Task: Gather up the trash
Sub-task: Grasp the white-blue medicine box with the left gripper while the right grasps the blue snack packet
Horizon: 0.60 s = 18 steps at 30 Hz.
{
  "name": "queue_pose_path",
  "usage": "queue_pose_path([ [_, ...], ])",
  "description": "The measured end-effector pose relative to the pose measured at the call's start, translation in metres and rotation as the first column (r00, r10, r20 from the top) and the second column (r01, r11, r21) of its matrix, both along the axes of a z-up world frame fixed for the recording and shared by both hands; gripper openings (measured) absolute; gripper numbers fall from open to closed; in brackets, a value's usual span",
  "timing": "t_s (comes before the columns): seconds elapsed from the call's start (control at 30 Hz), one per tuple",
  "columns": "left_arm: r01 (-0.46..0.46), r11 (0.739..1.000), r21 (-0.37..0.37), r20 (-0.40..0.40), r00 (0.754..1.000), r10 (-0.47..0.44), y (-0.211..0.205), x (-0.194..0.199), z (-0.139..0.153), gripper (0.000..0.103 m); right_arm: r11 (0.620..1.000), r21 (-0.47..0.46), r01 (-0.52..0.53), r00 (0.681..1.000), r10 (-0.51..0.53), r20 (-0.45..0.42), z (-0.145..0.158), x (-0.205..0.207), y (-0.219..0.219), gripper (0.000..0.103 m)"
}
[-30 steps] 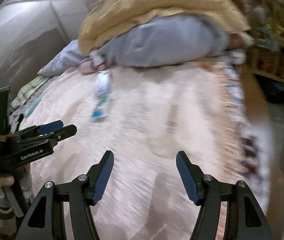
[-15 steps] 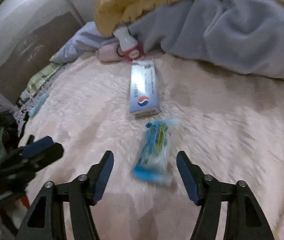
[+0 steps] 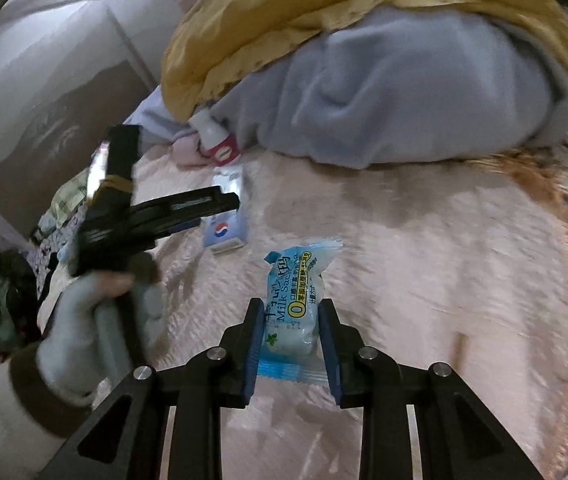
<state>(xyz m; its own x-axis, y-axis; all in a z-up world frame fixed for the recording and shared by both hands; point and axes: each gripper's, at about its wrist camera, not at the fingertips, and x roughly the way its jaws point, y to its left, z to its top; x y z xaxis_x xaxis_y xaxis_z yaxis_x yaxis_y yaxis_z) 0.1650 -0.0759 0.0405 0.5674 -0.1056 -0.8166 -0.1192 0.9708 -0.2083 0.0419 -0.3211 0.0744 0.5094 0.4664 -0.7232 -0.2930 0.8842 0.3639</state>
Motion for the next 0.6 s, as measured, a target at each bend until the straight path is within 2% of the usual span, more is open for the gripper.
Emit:
queue_pose_path([
  [0.07,0.014,1.000,0.000,-0.014,1.000,-0.014,-0.002,-0.002,-0.005,0.046,1.000,-0.001,0.009,1.000,-0.009,0.000,-0.002,-0.004,-0.006,0.026],
  [0.23,0.071,0.997,0.016,-0.002,0.997,-0.071,-0.005,-0.033,0.003,0.045,1.000,0.010,0.021,0.999,-0.020,-0.027,-0.008,-0.010,-0.009,0.026],
  [0.6,0.153,0.987,0.048,0.049,0.987,-0.155,-0.022,-0.128,0.038,0.045,1.000,-0.022,0.003,1.000,-0.003,0.004,-0.003,-0.042,0.009,0.026],
])
